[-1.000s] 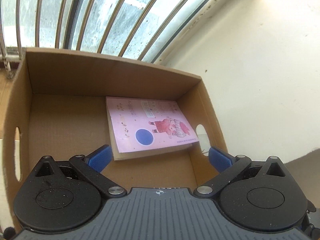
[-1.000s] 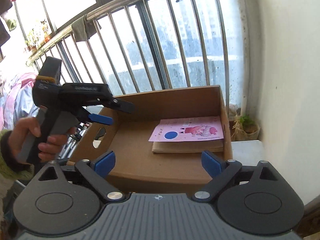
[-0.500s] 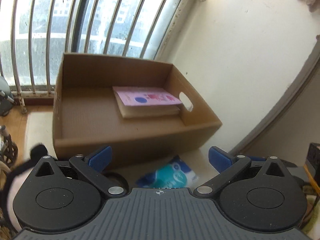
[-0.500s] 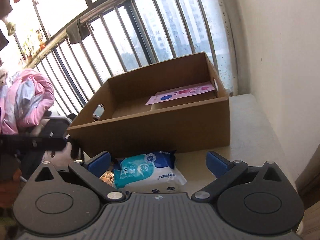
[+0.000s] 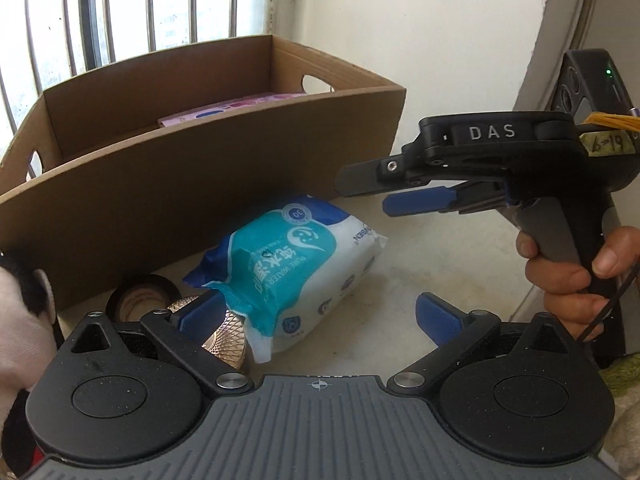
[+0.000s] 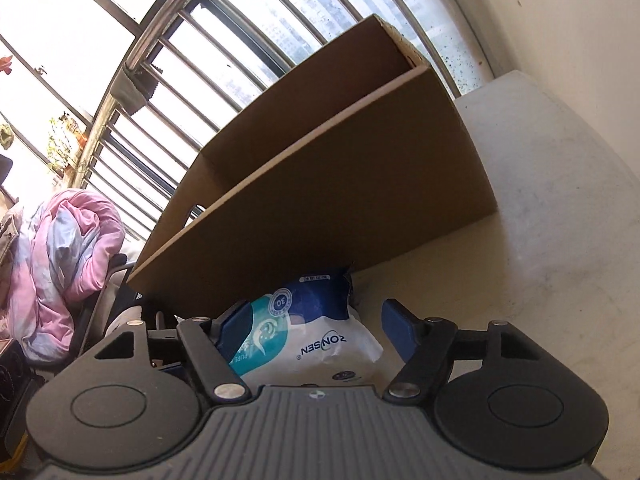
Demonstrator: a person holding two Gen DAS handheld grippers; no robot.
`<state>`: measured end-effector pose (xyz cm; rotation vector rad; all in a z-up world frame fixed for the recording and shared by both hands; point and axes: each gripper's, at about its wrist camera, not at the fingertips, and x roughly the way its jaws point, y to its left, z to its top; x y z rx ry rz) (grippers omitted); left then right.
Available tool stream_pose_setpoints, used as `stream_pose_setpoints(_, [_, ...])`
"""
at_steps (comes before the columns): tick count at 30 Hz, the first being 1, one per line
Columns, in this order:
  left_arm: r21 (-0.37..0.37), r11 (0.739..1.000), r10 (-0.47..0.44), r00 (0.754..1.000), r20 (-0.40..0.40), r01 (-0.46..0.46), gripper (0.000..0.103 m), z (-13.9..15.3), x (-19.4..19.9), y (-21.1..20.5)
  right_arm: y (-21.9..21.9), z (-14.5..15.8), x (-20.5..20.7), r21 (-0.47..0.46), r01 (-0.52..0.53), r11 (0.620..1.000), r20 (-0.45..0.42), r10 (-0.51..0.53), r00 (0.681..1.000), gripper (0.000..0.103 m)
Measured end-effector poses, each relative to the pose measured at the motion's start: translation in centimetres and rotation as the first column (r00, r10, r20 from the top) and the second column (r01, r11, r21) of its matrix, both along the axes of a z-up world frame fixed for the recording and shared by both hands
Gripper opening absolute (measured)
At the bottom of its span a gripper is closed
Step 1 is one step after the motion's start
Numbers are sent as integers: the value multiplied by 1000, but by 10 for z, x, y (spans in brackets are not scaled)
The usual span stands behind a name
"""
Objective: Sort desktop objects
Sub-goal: 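Close the right gripper on the blue-and-white wet-wipes pack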
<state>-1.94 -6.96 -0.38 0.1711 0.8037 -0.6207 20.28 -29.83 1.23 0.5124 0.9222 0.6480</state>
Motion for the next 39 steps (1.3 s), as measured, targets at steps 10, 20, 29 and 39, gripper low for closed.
stream_pose_setpoints(10, [58,998,-16,1000,-12,17,102,-12,13,-23,3,-10,-3,21,-55,998,-16,56,998,70])
stream_pose_setpoints(20, [81,997,-19,999,-29,22,103,-15,22,-33,-12,-12,-16,61,-67,996,6,67,998,70])
stream_pose_setpoints(29, [58,994,-91,995,-35,93,103,-13,5,-50,-57,-17,-48,108,22,994,2,-23,1000,70])
stream_pose_setpoints(39, [52,978,-201,979,16,200,103,-20,-20,-64,-63,-18,-67,107,85,991,7,-86,996,71])
